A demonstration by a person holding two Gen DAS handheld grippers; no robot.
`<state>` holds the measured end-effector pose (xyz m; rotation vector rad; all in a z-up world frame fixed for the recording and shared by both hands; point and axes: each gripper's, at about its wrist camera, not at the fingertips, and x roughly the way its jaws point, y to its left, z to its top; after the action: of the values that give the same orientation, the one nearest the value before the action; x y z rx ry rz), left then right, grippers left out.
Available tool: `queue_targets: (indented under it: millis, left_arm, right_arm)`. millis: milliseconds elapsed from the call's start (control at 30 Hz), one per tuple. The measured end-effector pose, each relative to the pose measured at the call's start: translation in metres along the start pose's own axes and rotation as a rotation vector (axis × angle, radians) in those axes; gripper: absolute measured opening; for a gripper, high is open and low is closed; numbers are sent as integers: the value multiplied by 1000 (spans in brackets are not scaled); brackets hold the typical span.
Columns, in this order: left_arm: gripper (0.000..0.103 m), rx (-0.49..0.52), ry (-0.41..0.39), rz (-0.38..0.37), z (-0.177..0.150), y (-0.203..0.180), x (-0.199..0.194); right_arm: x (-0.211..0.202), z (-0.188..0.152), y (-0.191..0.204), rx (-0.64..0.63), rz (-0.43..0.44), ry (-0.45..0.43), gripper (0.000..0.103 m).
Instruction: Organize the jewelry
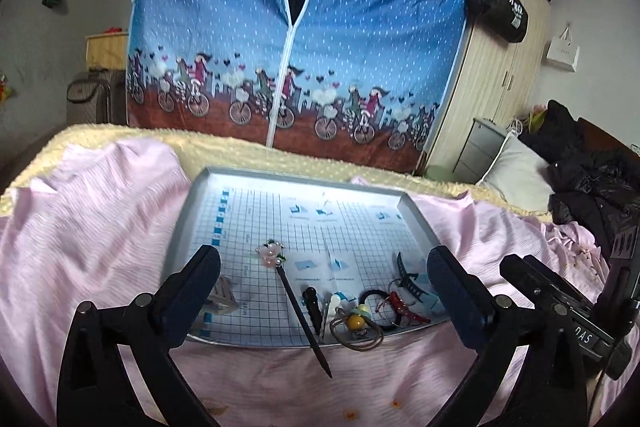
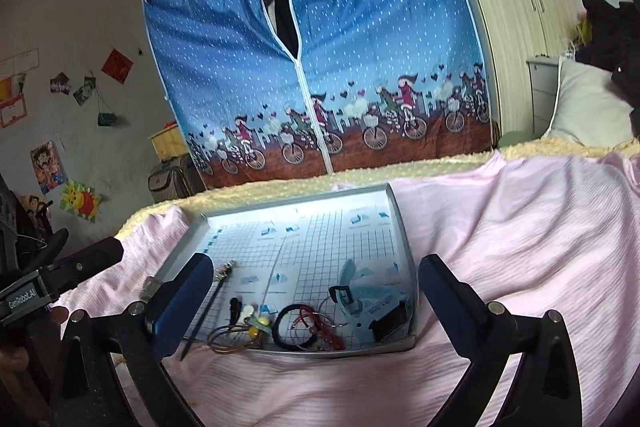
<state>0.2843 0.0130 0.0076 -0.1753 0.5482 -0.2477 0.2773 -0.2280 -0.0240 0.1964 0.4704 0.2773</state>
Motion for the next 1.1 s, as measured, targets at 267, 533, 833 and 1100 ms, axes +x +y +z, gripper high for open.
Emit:
queue_targets:
  millis: [267,533,833,1100]
  left_arm:
    - [102,25,-76,31,-2,-10,-55]
    - [102,63,-171,75,-24,-19,-118]
    - [102,113,-215,124,-66,-32,-171]
    - [102,84,-233,177,-106,-40,-215]
  right_arm:
    - [-51,2,23,-95,-6,-96,103]
    - [-112,-11,49,-153,-32,-234,103]
    - [-176,-49,74,-218,-50,-283,103]
    - [-214,-70,81,-219,-61,-293,103]
